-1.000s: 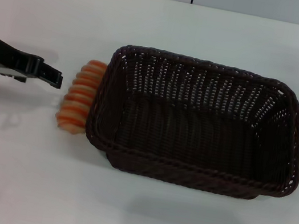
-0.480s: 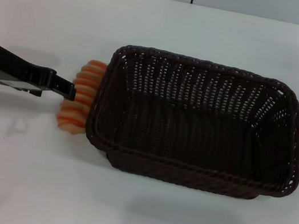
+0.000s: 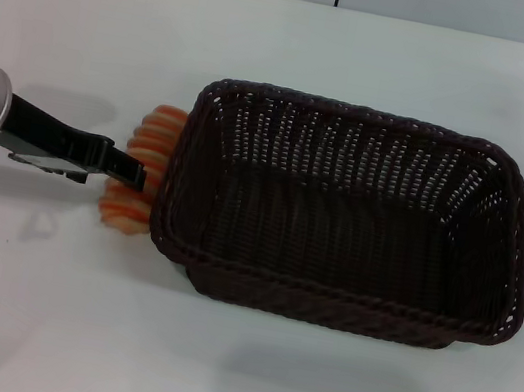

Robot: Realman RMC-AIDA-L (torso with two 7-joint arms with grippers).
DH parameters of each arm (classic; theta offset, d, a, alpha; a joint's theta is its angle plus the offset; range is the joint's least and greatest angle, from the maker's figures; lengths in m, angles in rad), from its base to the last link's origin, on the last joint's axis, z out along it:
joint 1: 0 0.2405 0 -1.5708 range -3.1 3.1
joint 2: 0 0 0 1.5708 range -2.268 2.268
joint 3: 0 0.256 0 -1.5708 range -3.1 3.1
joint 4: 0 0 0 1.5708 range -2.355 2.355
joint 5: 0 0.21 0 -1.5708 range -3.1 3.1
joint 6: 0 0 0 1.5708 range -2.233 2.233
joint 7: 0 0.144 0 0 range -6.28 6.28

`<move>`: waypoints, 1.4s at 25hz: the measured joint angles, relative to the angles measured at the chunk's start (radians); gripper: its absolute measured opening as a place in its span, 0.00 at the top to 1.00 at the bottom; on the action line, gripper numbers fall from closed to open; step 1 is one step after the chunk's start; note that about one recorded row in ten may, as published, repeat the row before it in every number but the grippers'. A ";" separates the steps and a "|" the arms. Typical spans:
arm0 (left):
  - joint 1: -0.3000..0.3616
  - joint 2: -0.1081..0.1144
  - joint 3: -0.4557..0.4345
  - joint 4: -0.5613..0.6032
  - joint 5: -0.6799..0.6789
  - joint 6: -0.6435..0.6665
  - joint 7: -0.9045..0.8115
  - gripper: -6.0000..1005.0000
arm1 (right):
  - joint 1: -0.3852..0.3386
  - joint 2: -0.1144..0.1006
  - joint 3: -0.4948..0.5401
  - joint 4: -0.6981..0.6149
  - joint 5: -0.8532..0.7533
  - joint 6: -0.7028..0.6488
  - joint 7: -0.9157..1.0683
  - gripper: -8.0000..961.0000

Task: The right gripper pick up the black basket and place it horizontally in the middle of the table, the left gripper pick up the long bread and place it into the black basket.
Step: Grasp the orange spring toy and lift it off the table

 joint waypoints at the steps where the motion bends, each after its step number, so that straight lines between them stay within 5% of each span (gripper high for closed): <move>1: 0.000 0.000 0.000 0.000 0.000 0.000 0.000 0.23 | 0.000 0.000 0.000 0.000 0.000 -0.001 0.000 0.58; 35: -0.050 0.000 0.061 0.177 -0.055 0.117 0.024 0.28 | 0.001 0.000 -0.002 -0.003 -0.012 -0.003 0.000 0.58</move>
